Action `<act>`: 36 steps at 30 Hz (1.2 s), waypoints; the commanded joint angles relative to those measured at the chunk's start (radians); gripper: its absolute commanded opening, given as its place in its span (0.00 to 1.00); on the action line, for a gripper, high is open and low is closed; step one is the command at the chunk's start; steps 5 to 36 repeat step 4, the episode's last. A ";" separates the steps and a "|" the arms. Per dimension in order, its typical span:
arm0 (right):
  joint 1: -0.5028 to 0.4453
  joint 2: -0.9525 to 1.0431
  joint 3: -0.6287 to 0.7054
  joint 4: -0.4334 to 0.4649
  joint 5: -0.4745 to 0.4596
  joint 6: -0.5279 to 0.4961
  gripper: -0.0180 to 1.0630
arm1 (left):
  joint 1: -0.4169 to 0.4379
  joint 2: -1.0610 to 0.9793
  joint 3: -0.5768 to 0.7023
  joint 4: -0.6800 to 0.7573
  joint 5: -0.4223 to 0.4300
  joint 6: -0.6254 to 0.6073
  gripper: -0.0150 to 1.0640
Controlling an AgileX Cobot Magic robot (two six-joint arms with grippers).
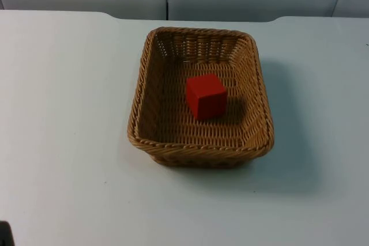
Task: Pick up the basket with the left hand and place the cube into the basket with the right hand.
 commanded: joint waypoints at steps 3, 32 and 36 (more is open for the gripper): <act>-0.094 -0.002 0.005 -0.007 -0.011 0.000 0.01 | -0.006 -0.005 0.002 -0.007 -0.009 -0.004 0.01; -0.105 -0.002 0.005 -0.007 -0.011 0.000 0.01 | -0.006 -0.005 0.002 -0.007 -0.009 -0.004 0.01; -0.105 -0.002 0.005 -0.007 -0.011 0.000 0.01 | -0.006 -0.005 0.002 -0.007 -0.009 -0.004 0.01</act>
